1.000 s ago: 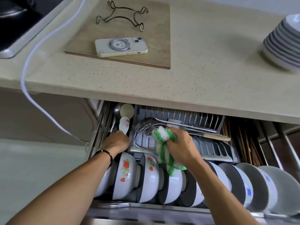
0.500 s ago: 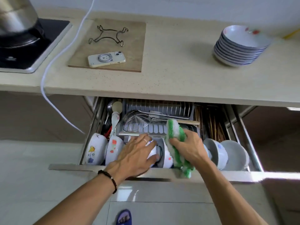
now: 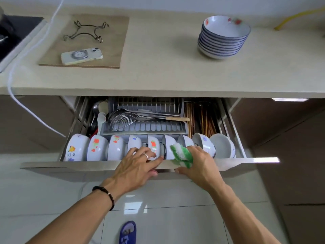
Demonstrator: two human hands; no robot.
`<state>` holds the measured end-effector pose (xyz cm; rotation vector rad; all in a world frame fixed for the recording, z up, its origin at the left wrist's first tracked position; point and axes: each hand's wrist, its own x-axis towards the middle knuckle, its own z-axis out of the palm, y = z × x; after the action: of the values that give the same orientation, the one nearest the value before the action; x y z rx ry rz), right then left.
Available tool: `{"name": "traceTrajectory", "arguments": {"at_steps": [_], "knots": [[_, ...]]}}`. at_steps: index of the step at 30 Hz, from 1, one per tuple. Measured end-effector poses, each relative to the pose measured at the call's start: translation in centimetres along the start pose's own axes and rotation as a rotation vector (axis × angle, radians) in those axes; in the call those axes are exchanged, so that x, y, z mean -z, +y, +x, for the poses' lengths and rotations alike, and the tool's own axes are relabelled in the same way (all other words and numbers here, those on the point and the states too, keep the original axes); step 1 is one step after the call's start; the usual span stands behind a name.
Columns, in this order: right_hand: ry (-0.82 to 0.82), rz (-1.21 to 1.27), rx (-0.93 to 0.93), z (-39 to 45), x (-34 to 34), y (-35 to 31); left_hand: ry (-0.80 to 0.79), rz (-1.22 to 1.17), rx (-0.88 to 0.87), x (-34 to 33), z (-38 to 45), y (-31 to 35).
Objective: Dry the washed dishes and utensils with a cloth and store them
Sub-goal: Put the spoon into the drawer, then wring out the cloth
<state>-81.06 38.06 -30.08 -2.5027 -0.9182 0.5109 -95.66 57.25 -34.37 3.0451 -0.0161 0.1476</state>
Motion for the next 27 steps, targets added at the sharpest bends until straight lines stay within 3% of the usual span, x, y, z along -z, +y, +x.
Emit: {"name": "traceTrajectory", "arguments": {"at_steps": [7, 12, 20, 24, 26, 27], "knots": [[0.126, -0.07, -0.053, 5.7, 0.2, -1.0, 0.202, 0.055, 0.163, -1.1, 4.4, -2.2], [0.25, -0.011, -0.212, 10.6, 0.0, -2.1, 0.369, 0.095, 0.173, -1.8, 7.2, -4.6], [0.312, 0.45, -0.553, 14.9, -0.9, -1.3, 0.17, 0.087, 0.267, -2.7, 11.1, -8.7], [0.292, 0.812, -0.722, 15.8, -3.6, 0.7, 0.13, -0.023, 0.284, -4.9, 10.6, -9.3], [0.255, 0.931, -0.801, 16.1, -5.0, 1.6, 0.091, -0.249, 0.465, -6.7, 10.2, -8.9], [0.24, 0.971, -0.828, 16.5, -6.1, 2.1, 0.042, -0.45, 0.645, -7.9, 10.3, -9.0]]}}
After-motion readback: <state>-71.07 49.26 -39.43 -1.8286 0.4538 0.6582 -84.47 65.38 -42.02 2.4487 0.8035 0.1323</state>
